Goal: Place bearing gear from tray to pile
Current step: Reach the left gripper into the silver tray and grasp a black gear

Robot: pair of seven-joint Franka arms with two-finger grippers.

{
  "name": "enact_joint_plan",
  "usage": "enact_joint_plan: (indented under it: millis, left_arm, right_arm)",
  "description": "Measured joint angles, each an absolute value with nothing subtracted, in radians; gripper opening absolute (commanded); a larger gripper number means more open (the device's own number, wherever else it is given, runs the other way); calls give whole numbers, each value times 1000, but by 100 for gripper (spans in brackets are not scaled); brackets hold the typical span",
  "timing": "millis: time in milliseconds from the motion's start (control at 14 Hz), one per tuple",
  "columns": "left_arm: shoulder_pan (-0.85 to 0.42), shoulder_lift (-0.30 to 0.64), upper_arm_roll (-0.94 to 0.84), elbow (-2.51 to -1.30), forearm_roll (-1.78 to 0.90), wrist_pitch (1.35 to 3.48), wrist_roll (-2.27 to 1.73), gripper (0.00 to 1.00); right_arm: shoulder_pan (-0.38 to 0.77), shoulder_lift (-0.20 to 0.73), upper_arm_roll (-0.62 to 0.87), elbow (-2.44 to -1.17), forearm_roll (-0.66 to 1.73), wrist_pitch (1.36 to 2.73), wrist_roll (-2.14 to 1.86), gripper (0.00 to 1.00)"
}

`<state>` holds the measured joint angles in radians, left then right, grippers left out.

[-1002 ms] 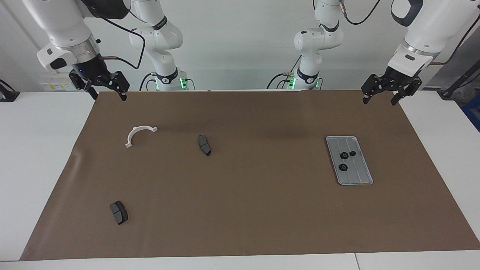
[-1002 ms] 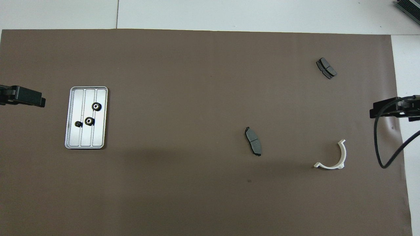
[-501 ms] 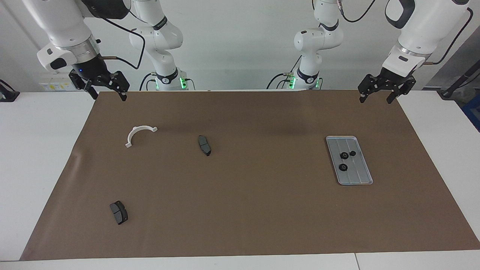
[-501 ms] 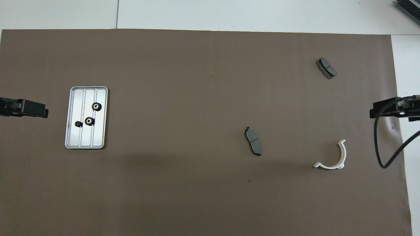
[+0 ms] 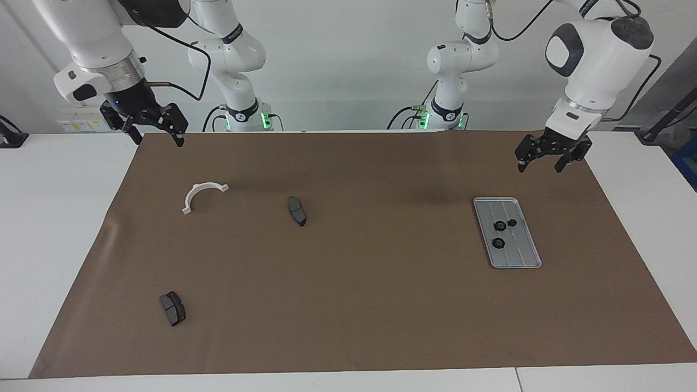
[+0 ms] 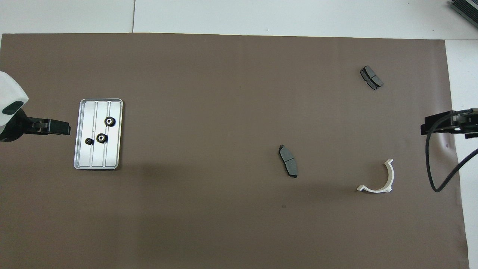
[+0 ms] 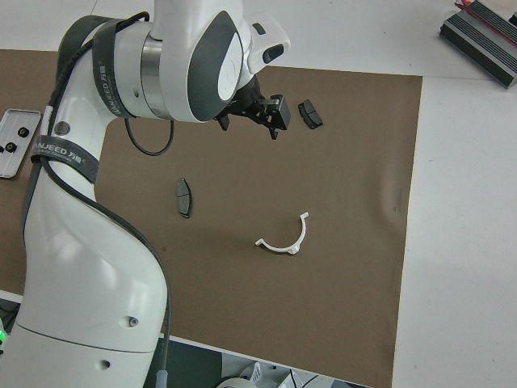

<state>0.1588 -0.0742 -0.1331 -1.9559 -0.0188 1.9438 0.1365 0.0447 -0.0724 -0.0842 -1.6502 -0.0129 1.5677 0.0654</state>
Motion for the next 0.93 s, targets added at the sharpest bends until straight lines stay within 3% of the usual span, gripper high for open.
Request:
enact_joint_plan:
  millis: [358, 644, 931]
  left_arm:
    - [163, 52, -135, -2018, -19, 2139, 147, 100]
    - [161, 106, -141, -2117, -19, 2296, 148, 100]
    - [140, 156, -144, -2128, -19, 2350, 148, 99]
  right_arm:
    - [45, -72, -84, -1650, -13, 1568, 65, 100]
    - [45, -72, -84, -1650, -13, 1568, 65, 100]
    - [45, -72, -84, -1650, -13, 1568, 65, 100]
